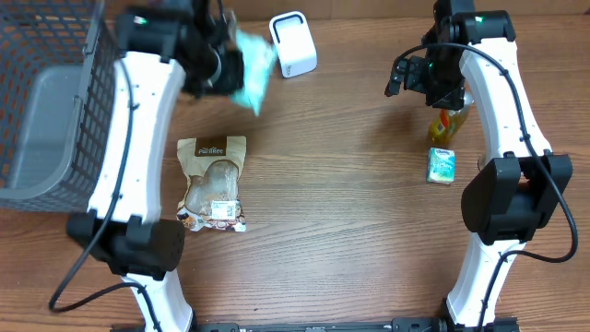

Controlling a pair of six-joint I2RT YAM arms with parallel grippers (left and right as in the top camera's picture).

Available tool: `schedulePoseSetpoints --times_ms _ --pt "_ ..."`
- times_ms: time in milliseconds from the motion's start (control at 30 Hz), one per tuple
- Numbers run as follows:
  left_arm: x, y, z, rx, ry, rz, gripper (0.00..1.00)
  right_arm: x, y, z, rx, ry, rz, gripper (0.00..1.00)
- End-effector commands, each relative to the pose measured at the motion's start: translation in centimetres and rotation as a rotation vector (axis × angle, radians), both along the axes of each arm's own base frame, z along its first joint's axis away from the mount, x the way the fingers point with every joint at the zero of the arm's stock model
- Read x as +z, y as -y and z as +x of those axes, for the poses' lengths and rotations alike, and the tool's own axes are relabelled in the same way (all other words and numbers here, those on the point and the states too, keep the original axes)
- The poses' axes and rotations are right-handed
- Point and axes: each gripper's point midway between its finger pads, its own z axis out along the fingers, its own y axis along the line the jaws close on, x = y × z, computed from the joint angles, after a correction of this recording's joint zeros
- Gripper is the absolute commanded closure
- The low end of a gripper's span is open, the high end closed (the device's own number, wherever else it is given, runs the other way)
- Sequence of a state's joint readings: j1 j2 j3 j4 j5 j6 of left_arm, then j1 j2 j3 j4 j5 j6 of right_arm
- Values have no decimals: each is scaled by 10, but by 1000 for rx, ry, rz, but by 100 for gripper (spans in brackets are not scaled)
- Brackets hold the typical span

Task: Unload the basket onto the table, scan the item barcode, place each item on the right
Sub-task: 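Carry the Kleenex pack up to the white scanner with the left gripper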

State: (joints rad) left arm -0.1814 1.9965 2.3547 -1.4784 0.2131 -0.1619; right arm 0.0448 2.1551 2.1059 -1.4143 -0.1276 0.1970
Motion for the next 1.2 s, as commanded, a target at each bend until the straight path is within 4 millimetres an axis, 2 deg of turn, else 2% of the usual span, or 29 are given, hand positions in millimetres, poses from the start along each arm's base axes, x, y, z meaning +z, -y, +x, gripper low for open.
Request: schedulePoseSetpoints --times_ms 0,67,133,233,400,533,700,900,1067,1167 --pt "81 -22 14 111 277 61 96 15 -1 5 9 48 6 0" --pt "101 -23 24 115 374 75 96 15 -1 5 9 48 6 0" --pt "111 -22 34 98 444 113 96 15 -1 5 9 48 6 0" --pt "115 -23 49 118 514 216 96 15 -1 5 9 48 6 0" --pt "110 -24 73 171 591 538 96 15 -1 5 9 48 6 0" --pt "80 -4 93 126 574 729 96 15 -1 5 9 48 6 0" --pt "33 0 124 251 559 991 96 15 -1 5 9 48 6 0" --pt "-18 9 150 288 546 1115 96 15 -1 5 9 48 6 0" --pt "-44 15 163 274 538 1251 96 15 -1 5 9 48 6 0" --pt "-59 21 169 256 538 1257 96 15 -1 5 9 48 6 0"
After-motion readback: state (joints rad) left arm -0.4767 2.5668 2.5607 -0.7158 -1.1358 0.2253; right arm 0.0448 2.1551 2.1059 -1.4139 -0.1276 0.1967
